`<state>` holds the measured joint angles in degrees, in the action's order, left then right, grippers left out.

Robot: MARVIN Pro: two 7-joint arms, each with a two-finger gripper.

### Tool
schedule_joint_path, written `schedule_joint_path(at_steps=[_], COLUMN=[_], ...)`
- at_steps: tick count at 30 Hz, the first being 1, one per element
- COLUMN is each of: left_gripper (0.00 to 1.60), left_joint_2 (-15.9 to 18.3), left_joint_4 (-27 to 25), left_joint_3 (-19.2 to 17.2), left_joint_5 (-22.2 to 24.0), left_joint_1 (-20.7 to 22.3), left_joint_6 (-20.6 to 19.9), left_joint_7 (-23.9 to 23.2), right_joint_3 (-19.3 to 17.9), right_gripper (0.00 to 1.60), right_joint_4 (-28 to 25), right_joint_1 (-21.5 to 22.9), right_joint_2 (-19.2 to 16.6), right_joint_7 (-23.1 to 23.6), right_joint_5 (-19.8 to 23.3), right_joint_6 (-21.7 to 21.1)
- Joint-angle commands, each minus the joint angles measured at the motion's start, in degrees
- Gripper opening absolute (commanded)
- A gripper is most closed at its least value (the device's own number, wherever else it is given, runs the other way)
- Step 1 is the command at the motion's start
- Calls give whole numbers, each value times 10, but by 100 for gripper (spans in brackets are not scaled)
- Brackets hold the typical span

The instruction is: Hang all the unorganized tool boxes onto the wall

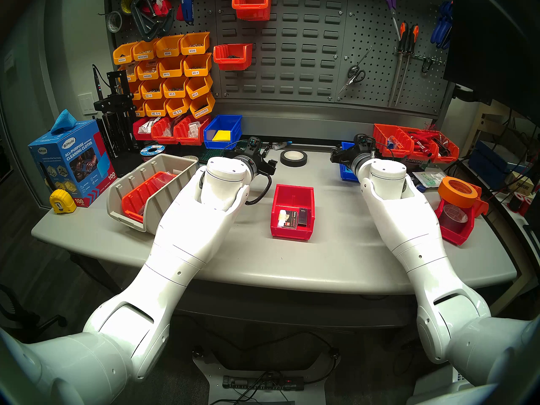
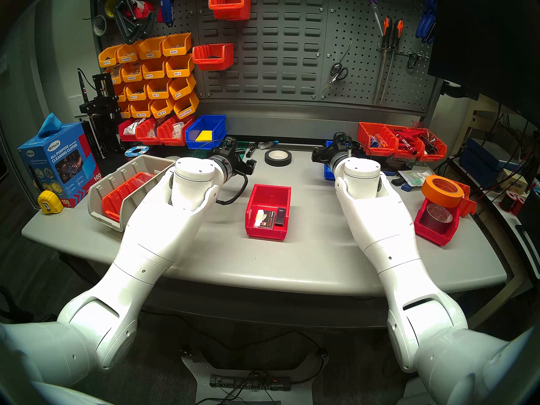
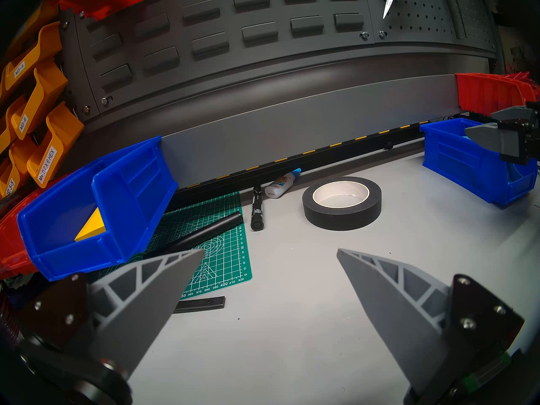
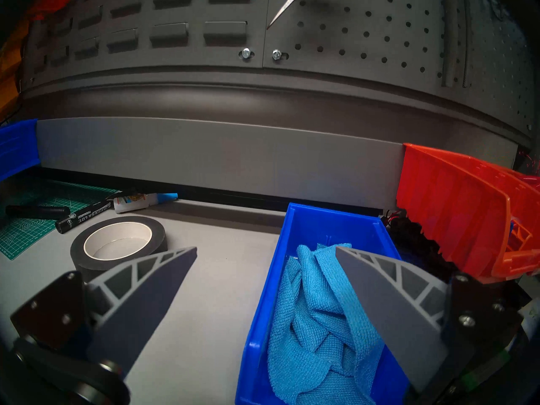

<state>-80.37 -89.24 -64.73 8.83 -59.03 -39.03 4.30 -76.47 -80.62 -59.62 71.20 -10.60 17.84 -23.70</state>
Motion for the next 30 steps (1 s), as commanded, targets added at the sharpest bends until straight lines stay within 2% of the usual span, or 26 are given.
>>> schedule_joint_path(at_steps=[1,5,6,7,9,30], left_gripper=[160,160,160,160,160,160], left_joint_2=[-1,-2,-2,-2,-2,-4], left_joint_4=[-5,-6,-6,-6,-6,-6], left_joint_3=[-3,-3,-3,-3,-3,-6], left_joint_5=[0,0,0,-1,-1,-5], left_joint_1=[8,7,7,7,7,6], left_joint_6=[0,0,0,0,0,-1], left_joint_7=[-1,-1,-1,-1,-2,-4], right_joint_3=[-22,-20,-22,-18,-16,-21], right_gripper=[160,160,160,160,160,160], right_joint_4=[-4,3,0,5,7,21], right_joint_1=[-32,-46,-48,-49,-50,-59], right_joint_2=[31,29,32,28,28,41], right_joint_7=[-30,-12,-10,-5,-4,15], right_joint_5=[-15,-8,-14,-5,-10,-7], right_joint_6=[68,118,112,133,144,172])
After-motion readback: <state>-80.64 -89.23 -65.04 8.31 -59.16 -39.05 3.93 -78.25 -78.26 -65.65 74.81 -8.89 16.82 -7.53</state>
